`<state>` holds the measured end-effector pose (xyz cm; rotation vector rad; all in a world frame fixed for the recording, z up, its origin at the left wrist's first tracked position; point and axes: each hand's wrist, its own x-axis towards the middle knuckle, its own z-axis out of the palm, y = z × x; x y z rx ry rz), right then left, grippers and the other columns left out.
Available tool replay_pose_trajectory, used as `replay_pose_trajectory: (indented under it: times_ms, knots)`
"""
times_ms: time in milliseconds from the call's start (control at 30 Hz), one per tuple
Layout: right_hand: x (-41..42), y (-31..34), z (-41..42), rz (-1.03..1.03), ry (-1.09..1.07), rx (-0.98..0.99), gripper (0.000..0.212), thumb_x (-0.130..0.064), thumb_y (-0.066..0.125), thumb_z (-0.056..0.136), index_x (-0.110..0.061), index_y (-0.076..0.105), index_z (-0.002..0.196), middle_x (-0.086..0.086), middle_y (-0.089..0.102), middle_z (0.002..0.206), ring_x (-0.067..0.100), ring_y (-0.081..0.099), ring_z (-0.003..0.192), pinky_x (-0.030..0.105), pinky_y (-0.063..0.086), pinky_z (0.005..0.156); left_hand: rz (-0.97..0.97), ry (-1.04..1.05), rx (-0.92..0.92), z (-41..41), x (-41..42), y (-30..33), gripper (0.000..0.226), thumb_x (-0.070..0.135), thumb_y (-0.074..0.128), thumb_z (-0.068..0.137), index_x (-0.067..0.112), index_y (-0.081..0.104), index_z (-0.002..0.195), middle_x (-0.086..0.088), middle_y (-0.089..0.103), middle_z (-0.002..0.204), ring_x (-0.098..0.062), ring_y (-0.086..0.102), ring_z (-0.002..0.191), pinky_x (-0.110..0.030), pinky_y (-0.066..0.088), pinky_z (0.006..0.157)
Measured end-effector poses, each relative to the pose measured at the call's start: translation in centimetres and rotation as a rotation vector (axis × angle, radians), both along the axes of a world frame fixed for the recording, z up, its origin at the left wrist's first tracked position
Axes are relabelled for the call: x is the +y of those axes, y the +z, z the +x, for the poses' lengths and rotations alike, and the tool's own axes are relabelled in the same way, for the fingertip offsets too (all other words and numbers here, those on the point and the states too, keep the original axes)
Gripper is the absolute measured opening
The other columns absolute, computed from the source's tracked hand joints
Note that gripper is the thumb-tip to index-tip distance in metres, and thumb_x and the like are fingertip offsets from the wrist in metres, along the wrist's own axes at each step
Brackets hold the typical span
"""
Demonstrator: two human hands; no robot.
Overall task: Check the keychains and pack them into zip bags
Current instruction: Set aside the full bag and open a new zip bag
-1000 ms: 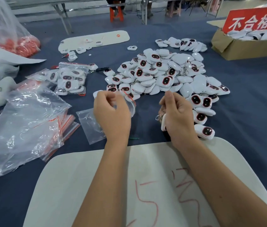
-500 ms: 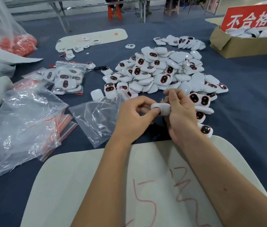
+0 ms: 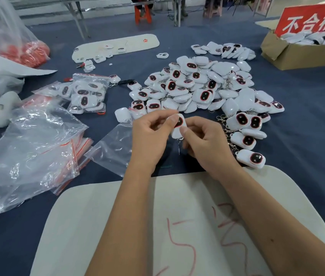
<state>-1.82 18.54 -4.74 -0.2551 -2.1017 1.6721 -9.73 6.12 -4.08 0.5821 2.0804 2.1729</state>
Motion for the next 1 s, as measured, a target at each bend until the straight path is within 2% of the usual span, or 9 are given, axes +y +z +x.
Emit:
replay_pose_trajectory:
  times_ms: [67,200,400,533,667,767,867,1000]
  knots:
    - [0.4,0.1,0.0,-0.103,0.008,-0.014,0.013,-0.010,0.062,0.103,-0.012,0.073,0.097,0.011,0.068,0.062,0.016,0.052,0.049,0.026,0.045,0.052,-0.003,0.012,-0.054,-0.1,0.0,-0.1,0.011,0.013,0.071,0.096,0.012,0.078,0.105,0.000,0.078,0.086,-0.006,0.066,0.072,-0.021,0.054,0.066]
    - [0.7,0.3,0.0,-0.233,0.035,-0.029,0.009,-0.008,0.064,0.102,-0.004,0.073,0.101,0.012,0.070,0.067,0.016,0.060,0.052,0.024,0.052,0.055,0.005,-0.008,-0.110,0.0,0.1,-0.1,0.011,0.006,0.072,0.095,0.005,0.077,0.104,-0.011,0.078,0.093,-0.011,0.071,0.077,-0.022,0.058,0.068]
    - [0.8,0.3,0.0,-0.174,0.016,-0.060,0.006,-0.003,0.068,0.098,-0.003,0.072,0.093,0.008,0.067,0.061,0.012,0.057,0.046,0.021,0.049,0.048,-0.033,-0.075,-0.143,0.1,0.1,-0.1,0.010,0.004,0.070,0.095,0.006,0.078,0.101,-0.014,0.078,0.092,-0.015,0.071,0.079,-0.024,0.057,0.068]
    - [0.9,0.4,-0.1,-0.231,0.049,-0.065,0.006,-0.003,0.067,0.099,-0.001,0.072,0.096,0.013,0.069,0.066,0.017,0.062,0.052,0.027,0.055,0.055,-0.018,-0.056,-0.168,0.1,0.2,-0.1,0.008,0.006,0.070,0.094,0.008,0.078,0.097,-0.011,0.078,0.087,-0.014,0.071,0.075,-0.024,0.057,0.067]
    - [0.9,0.3,-0.1,-0.191,0.055,-0.072,0.007,-0.004,0.066,0.099,-0.004,0.073,0.096,0.014,0.068,0.066,0.016,0.060,0.050,0.025,0.053,0.053,-0.018,-0.069,-0.194,0.0,0.2,-0.2,0.010,0.010,0.071,0.093,0.007,0.077,0.100,-0.017,0.077,0.092,-0.017,0.071,0.076,-0.027,0.057,0.069]
    - [1.0,0.2,-0.1,-0.201,0.062,-0.069,0.008,-0.004,0.064,0.100,-0.004,0.073,0.098,0.012,0.070,0.068,0.016,0.061,0.053,0.025,0.054,0.056,0.010,-0.071,-0.199,0.0,0.2,-0.2,0.007,0.010,0.072,0.091,0.012,0.078,0.093,-0.014,0.077,0.088,-0.017,0.072,0.078,-0.025,0.058,0.068]
    - [1.1,0.0,-0.2,-0.169,0.062,-0.084,0.010,-0.003,0.063,0.100,-0.006,0.072,0.097,0.011,0.068,0.066,0.016,0.057,0.051,0.025,0.051,0.054,-0.013,-0.080,-0.187,0.1,0.3,-0.2,0.006,0.007,0.071,0.093,0.008,0.077,0.094,-0.015,0.076,0.087,-0.016,0.071,0.074,-0.023,0.057,0.065]
    - [1.1,0.0,-0.4,-0.241,0.090,-0.060,0.012,-0.005,0.061,0.102,-0.007,0.073,0.100,0.012,0.069,0.070,0.018,0.061,0.059,0.027,0.053,0.058,0.014,-0.063,-0.187,0.1,0.3,0.0,0.006,0.006,0.070,0.093,0.009,0.076,0.093,-0.011,0.075,0.085,-0.015,0.071,0.076,-0.024,0.058,0.066]
